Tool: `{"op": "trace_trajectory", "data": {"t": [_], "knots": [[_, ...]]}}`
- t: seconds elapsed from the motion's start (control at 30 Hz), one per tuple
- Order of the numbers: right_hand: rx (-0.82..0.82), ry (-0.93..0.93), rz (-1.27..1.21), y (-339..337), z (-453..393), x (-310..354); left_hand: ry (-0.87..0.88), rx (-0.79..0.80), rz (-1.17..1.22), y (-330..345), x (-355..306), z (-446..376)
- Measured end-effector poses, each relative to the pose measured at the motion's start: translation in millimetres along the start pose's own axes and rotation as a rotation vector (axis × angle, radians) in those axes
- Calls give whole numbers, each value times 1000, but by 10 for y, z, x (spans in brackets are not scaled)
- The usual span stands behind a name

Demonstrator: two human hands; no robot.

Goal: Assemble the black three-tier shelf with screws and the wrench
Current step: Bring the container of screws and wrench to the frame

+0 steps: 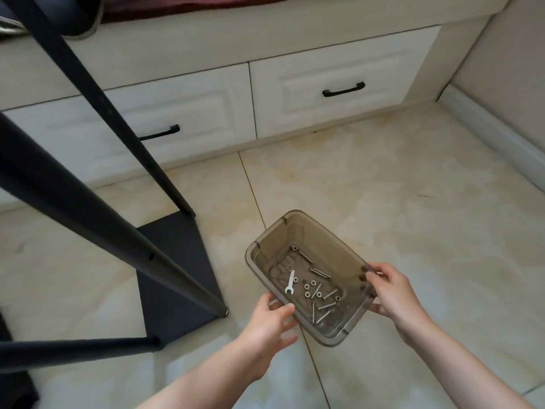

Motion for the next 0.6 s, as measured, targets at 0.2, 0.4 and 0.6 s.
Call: {"op": "trace_trajectory", "data": {"t": [0.2, 0.4, 0.6], "knots": [[145, 4, 19, 222, 101, 96, 125, -137, 96, -181, -507, -159], [181, -24, 18, 508, -6, 276, 262, -200, -47, -281, -879, -371], [139, -43, 18, 653, -248, 394, 371, -215, -157, -309, -1143, -532]]}}
Point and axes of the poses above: each hand's wrist, its own z-axis away from the middle knuckle, its own y-axis out of the palm, x = y × z, the point moved 8 cm from there along -z, towards the middle knuckle, and after that the axes turned 2 degrees about -x, right-handed, at the moved point
